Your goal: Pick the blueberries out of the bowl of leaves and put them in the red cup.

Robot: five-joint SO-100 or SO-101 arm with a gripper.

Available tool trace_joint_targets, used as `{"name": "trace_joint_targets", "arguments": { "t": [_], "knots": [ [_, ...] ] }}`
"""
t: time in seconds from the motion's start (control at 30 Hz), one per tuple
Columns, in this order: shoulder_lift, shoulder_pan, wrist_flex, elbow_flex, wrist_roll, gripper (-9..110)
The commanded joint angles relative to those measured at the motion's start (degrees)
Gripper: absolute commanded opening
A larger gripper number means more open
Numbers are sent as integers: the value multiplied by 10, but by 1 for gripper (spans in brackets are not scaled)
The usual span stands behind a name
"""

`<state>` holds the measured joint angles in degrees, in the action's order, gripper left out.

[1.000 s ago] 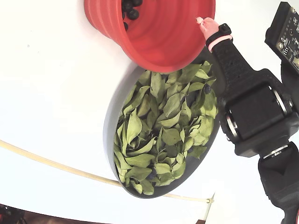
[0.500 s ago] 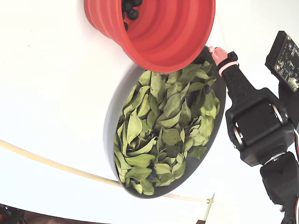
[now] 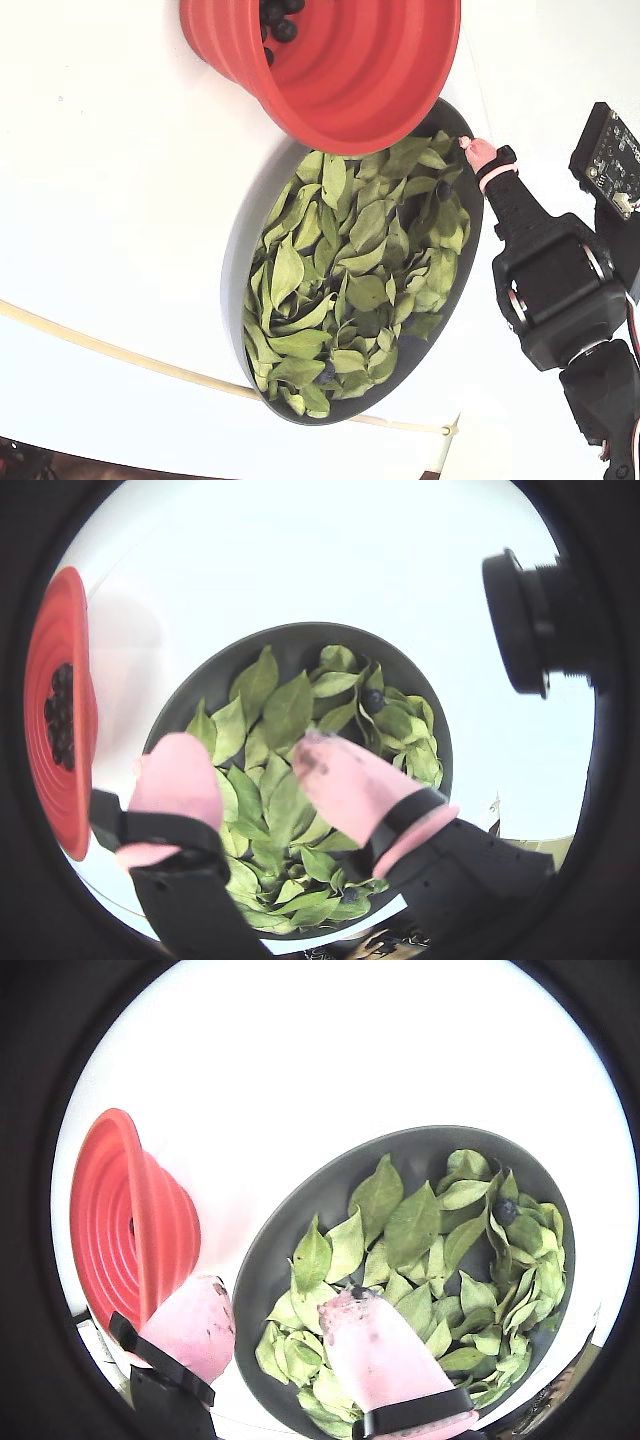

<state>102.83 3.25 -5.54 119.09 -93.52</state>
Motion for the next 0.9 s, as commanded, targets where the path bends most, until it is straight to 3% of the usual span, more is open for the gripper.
{"name": "trace_joint_targets", "arguments": {
  "t": [0.0, 0.87],
  "knots": [
    [97, 19, 1, -21, -3, 16],
    [15, 120, -13, -64, 5, 16]
  ]
}}
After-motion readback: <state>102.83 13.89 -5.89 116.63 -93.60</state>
